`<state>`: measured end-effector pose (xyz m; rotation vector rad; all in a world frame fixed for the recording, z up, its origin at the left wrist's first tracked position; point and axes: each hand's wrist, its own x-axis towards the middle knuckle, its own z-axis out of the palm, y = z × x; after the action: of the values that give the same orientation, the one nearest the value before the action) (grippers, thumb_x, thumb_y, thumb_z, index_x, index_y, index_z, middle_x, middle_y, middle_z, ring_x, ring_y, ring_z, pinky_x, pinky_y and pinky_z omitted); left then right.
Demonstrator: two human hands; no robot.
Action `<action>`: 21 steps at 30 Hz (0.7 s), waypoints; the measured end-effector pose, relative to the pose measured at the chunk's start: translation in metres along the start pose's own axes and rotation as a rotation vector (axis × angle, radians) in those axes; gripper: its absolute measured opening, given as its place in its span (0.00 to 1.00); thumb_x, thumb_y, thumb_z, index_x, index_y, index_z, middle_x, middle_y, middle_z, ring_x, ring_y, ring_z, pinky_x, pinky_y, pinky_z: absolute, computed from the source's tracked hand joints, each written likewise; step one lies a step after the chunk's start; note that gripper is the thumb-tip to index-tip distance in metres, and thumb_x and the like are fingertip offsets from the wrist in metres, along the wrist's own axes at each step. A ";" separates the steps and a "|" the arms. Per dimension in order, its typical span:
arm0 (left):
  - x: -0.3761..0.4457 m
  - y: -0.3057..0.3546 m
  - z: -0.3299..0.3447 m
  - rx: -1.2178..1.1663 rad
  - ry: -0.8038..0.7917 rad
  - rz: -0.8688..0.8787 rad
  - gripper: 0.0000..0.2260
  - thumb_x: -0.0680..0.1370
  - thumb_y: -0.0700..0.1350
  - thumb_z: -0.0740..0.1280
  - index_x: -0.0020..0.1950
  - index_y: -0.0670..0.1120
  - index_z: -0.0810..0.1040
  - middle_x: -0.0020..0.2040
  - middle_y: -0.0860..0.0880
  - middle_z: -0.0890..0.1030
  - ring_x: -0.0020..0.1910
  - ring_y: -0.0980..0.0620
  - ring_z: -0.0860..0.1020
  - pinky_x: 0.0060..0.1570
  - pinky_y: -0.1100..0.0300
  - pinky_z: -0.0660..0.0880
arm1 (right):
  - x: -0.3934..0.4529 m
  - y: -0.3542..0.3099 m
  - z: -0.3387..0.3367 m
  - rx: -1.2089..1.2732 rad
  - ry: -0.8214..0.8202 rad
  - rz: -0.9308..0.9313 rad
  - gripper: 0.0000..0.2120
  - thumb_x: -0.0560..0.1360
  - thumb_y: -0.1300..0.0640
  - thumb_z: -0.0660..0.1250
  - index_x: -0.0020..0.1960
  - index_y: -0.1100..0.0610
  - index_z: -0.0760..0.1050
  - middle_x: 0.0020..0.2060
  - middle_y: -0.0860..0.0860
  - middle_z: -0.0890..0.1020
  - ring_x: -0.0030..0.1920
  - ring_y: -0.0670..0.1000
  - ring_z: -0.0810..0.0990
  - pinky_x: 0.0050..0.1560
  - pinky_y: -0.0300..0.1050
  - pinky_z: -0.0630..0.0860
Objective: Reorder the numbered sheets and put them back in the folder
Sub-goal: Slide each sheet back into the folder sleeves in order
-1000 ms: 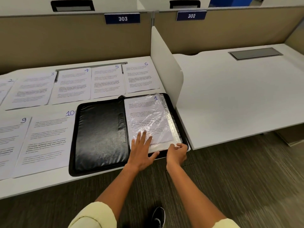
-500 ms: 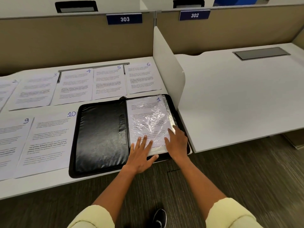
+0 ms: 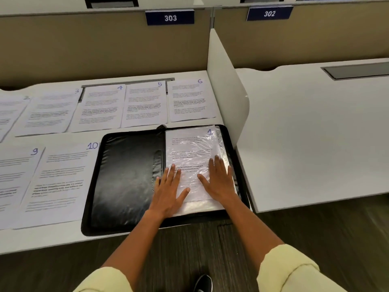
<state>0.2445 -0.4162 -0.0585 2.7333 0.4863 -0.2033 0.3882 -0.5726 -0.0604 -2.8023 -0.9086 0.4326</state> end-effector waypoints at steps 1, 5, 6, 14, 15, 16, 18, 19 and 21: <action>0.006 -0.002 -0.001 -0.011 -0.011 -0.007 0.41 0.70 0.75 0.31 0.78 0.53 0.33 0.77 0.53 0.30 0.77 0.52 0.30 0.76 0.46 0.36 | 0.000 0.003 0.003 -0.008 -0.002 0.005 0.42 0.78 0.29 0.39 0.82 0.56 0.40 0.81 0.55 0.41 0.81 0.54 0.39 0.78 0.60 0.38; 0.031 -0.008 -0.006 -0.024 0.035 -0.021 0.45 0.69 0.76 0.30 0.79 0.50 0.36 0.78 0.52 0.32 0.78 0.51 0.33 0.77 0.45 0.38 | 0.005 0.000 0.009 0.019 0.096 0.019 0.49 0.73 0.27 0.28 0.82 0.57 0.44 0.81 0.56 0.43 0.81 0.56 0.41 0.77 0.61 0.37; 0.039 -0.007 -0.009 -0.027 0.053 -0.020 0.45 0.70 0.75 0.32 0.80 0.49 0.37 0.79 0.52 0.33 0.78 0.51 0.34 0.77 0.45 0.39 | 0.009 -0.001 0.008 0.033 0.133 0.019 0.48 0.73 0.27 0.27 0.82 0.57 0.45 0.81 0.55 0.44 0.81 0.56 0.42 0.77 0.61 0.36; 0.105 -0.011 -0.018 0.052 0.079 -0.016 0.41 0.73 0.70 0.36 0.81 0.48 0.40 0.80 0.50 0.35 0.78 0.50 0.35 0.76 0.47 0.38 | 0.064 0.001 -0.003 -0.013 0.175 -0.091 0.45 0.75 0.28 0.33 0.82 0.57 0.40 0.81 0.54 0.39 0.81 0.54 0.37 0.78 0.60 0.36; 0.108 -0.014 -0.017 0.056 0.070 -0.020 0.42 0.73 0.71 0.35 0.81 0.48 0.40 0.80 0.50 0.35 0.78 0.50 0.35 0.76 0.47 0.38 | 0.069 0.002 -0.002 -0.013 0.167 -0.097 0.46 0.74 0.28 0.33 0.82 0.57 0.40 0.81 0.54 0.39 0.81 0.54 0.37 0.78 0.59 0.35; 0.110 -0.016 -0.016 0.058 0.059 -0.024 0.42 0.73 0.71 0.35 0.81 0.47 0.39 0.79 0.50 0.35 0.78 0.50 0.35 0.76 0.47 0.38 | 0.072 0.004 -0.001 -0.014 0.150 -0.098 0.46 0.74 0.28 0.33 0.82 0.57 0.39 0.81 0.54 0.39 0.81 0.54 0.37 0.78 0.59 0.35; 0.111 -0.021 -0.014 0.064 0.042 -0.018 0.42 0.72 0.71 0.34 0.80 0.47 0.39 0.79 0.50 0.35 0.78 0.50 0.35 0.76 0.47 0.38 | 0.076 0.008 0.002 -0.008 0.112 -0.092 0.46 0.75 0.27 0.35 0.81 0.57 0.38 0.81 0.54 0.38 0.81 0.54 0.37 0.77 0.59 0.33; 0.110 -0.024 -0.012 0.068 0.041 -0.010 0.42 0.73 0.71 0.34 0.80 0.47 0.38 0.79 0.50 0.34 0.78 0.50 0.35 0.76 0.48 0.37 | 0.076 0.010 0.003 -0.008 0.099 -0.088 0.46 0.75 0.27 0.36 0.81 0.57 0.38 0.81 0.54 0.38 0.81 0.55 0.37 0.76 0.59 0.32; 0.110 -0.026 -0.009 0.075 0.049 0.004 0.41 0.73 0.71 0.34 0.80 0.48 0.38 0.79 0.50 0.34 0.78 0.50 0.34 0.74 0.49 0.35 | 0.077 0.012 0.005 -0.013 0.088 -0.082 0.46 0.74 0.26 0.36 0.82 0.56 0.38 0.81 0.54 0.37 0.80 0.55 0.36 0.76 0.59 0.32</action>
<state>0.3384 -0.3565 -0.0802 2.8184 0.4954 -0.1568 0.4526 -0.5361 -0.0855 -2.7599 -1.0056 0.2908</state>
